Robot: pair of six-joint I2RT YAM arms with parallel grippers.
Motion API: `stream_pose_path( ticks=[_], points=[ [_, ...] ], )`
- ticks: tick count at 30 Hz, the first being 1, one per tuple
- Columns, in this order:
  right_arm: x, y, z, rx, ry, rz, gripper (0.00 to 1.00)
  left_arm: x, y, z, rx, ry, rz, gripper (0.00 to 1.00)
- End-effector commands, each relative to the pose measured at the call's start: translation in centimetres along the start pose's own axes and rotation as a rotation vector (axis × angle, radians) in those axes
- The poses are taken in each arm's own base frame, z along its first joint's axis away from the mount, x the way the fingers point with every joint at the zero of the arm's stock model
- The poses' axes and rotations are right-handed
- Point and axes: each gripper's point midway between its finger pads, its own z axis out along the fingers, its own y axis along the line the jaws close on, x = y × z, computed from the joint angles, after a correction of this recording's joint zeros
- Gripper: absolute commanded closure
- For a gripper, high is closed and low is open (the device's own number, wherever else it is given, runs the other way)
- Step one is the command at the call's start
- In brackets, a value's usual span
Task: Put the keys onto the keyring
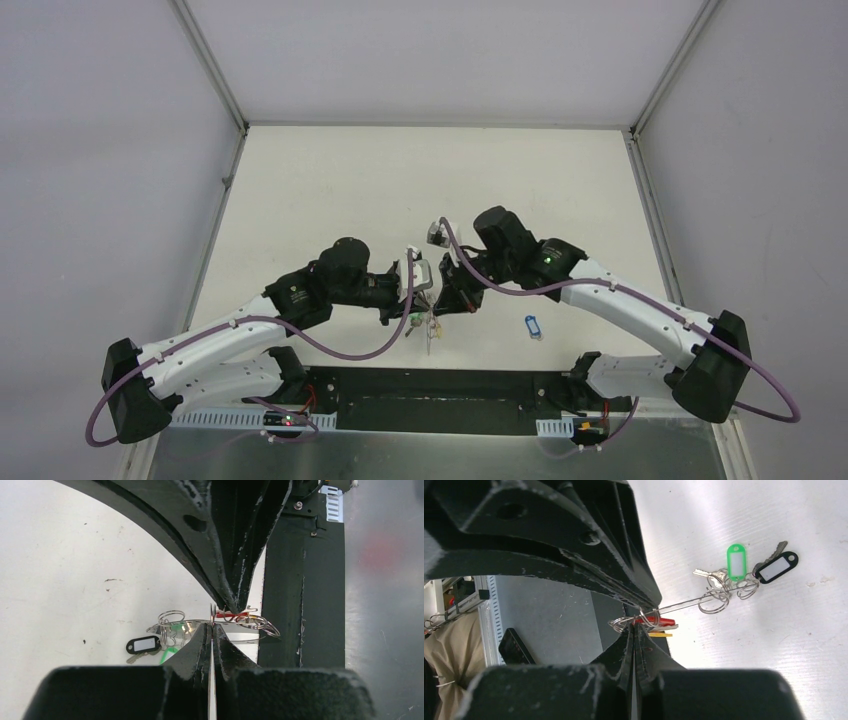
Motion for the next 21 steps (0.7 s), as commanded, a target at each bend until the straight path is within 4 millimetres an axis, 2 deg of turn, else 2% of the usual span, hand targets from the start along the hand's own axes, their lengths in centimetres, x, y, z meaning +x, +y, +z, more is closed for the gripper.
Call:
stream_pose_path(
  ticks=[1,12,21],
  points=[
    [-2.9,1.7,-1.2,-0.014,-0.091,-0.123,1.0,-2.1,-0.6,-0.1,0.027,-0.073,0.026,1.0],
    [-3.4,-0.3,-1.4,0.127,-0.112,-0.083,1.0,-2.1,-0.7,-0.1,0.027,-0.073,0.018,1.0],
    [-3.6,1.6,-2.1,0.057,-0.153,-0.157,1.0,-2.0,-0.5,0.0,0.009,-0.067,0.001,1.0]
  ],
)
